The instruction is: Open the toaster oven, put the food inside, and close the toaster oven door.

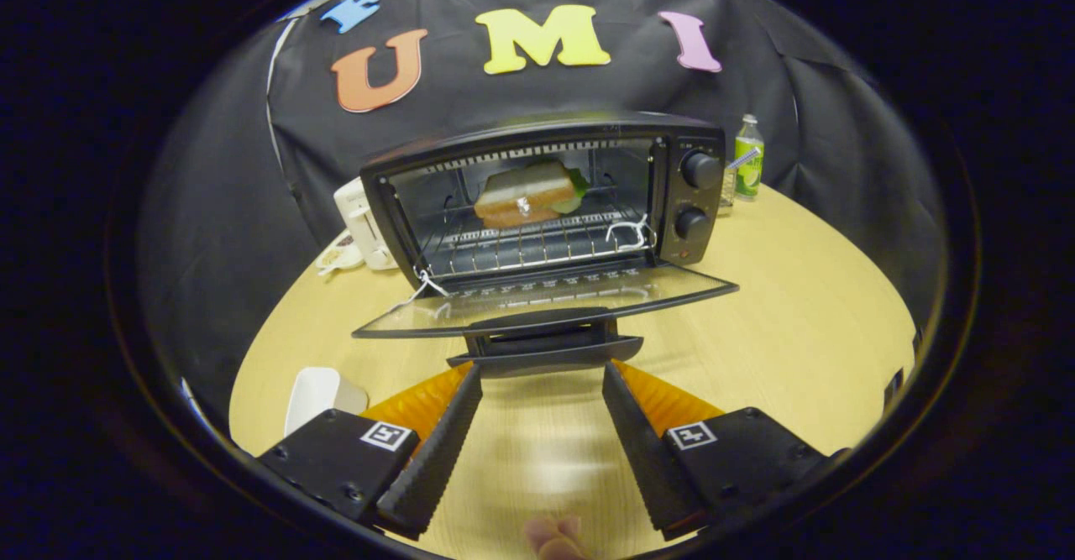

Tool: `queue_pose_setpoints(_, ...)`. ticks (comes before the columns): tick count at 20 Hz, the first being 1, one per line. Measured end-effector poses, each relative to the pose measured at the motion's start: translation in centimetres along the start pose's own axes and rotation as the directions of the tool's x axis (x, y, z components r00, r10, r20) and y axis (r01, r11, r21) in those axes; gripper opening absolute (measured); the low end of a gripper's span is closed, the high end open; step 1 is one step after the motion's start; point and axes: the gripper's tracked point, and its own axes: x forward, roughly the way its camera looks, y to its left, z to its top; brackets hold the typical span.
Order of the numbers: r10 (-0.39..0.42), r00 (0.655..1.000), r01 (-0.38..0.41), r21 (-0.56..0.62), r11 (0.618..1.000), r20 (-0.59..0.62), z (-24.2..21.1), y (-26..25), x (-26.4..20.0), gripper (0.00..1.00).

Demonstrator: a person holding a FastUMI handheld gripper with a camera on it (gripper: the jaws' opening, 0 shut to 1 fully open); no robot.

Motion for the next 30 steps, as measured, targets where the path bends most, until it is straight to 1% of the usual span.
queue_pose_setpoints(4, 0.004, 0.988, 0.004, -0.048, 0.999, 0.151, 2.6, 0.3, -0.8, 0.96)
queue_pose_setpoints(8, 0.003, 0.967, 0.025, -0.108, 0.994, 0.255, 4.7, 0.4, -0.4, 0.96)
queue_pose_setpoints(11, 0.021, 0.965, 0.01, -0.118, 0.993, 0.261, 5.0, 0.5, 0.5, 0.96)
queue_pose_setpoints(13, 0.027, 0.966, -0.007, -0.081, 0.997, 0.256, 5.3, 0.3, 0.7, 0.97)
queue_pose_setpoints(16, 0.028, 0.967, -0.01, -0.071, 0.997, 0.252, 6.0, -0.3, -0.3, 0.96)
queue_pose_setpoints(18, 0.027, 0.957, -0.008, -0.065, 0.998, 0.287, 7.2, -0.5, -2.5, 0.96)
queue_pose_setpoints(21, 0.047, 0.944, -0.029, -0.061, 0.998, 0.328, 9.0, -0.3, -5.9, 0.96)
queue_pose_setpoints(25, 0.023, 0.91, 0.004, -0.066, 0.998, 0.415, 12.5, -1.5, -11.4, 0.97)
queue_pose_setpoints(28, 0.041, 0.893, -0.015, -0.06, 0.998, 0.449, 14.3, -1.6, -15.1, 0.97)
queue_pose_setpoints(30, 0.037, 0.88, -0.016, -0.048, 0.999, 0.474, 15.4, -2.4, -17.7, 0.97)
